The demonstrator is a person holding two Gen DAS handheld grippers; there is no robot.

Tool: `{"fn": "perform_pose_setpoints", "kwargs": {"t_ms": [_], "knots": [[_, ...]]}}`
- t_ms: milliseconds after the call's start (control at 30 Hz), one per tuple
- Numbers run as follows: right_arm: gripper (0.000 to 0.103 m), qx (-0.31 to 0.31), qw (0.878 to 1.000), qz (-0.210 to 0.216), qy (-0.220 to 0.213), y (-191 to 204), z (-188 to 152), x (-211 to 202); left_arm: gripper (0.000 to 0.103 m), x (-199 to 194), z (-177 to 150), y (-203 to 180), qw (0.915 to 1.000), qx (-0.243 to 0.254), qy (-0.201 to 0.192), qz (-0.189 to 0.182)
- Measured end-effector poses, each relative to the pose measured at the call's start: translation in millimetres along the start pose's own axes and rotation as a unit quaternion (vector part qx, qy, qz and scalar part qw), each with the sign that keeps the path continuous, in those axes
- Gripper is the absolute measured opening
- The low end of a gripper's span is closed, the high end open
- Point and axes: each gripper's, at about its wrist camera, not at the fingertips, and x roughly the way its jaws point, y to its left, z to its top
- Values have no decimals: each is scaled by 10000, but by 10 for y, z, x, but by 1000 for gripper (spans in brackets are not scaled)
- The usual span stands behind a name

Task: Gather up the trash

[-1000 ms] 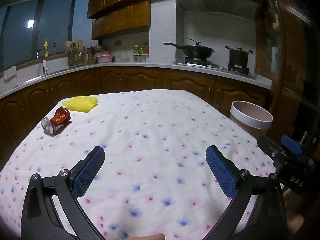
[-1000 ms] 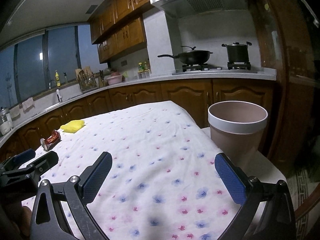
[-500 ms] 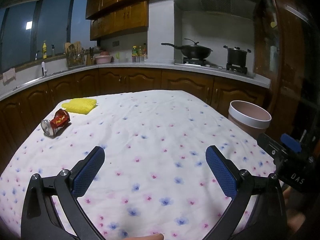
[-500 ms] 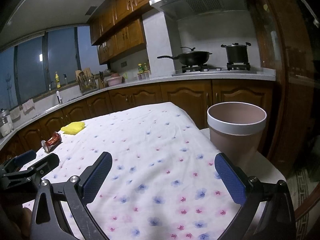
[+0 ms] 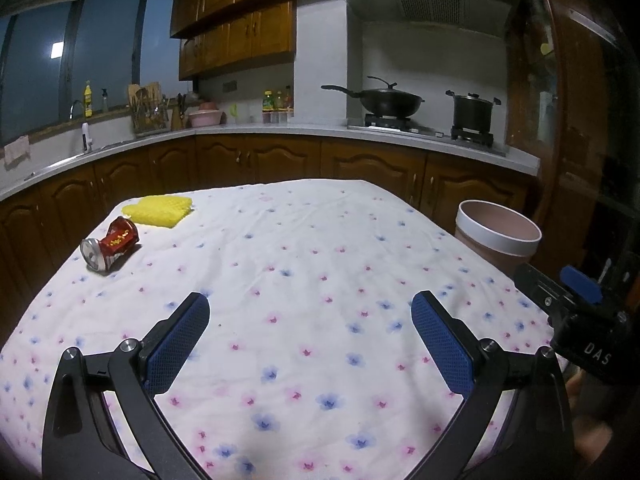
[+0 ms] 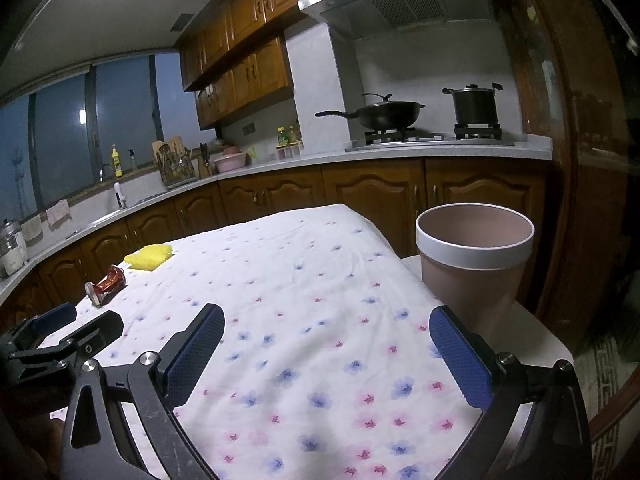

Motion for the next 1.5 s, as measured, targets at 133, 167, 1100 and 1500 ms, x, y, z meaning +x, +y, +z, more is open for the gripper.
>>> {"fn": "perform_pose_setpoints", "kwargs": {"t_ms": [133, 167, 1100, 1500], "knots": [[103, 9, 10000, 9, -11, 6, 9, -3, 103, 10, -2, -14, 10000, 12, -6, -11], [103, 10, 10000, 8, -11, 1, 6, 3, 103, 9, -4, -21, 10000, 16, -7, -10], [103, 16, 10000, 13, 1, 14, 12, -4, 103, 15, 13, -48, 10000, 32, -24, -32], [103, 6, 10000, 12, 24, 16, 15, 10, 103, 54, 36, -39, 10000, 25, 8, -62]]}}
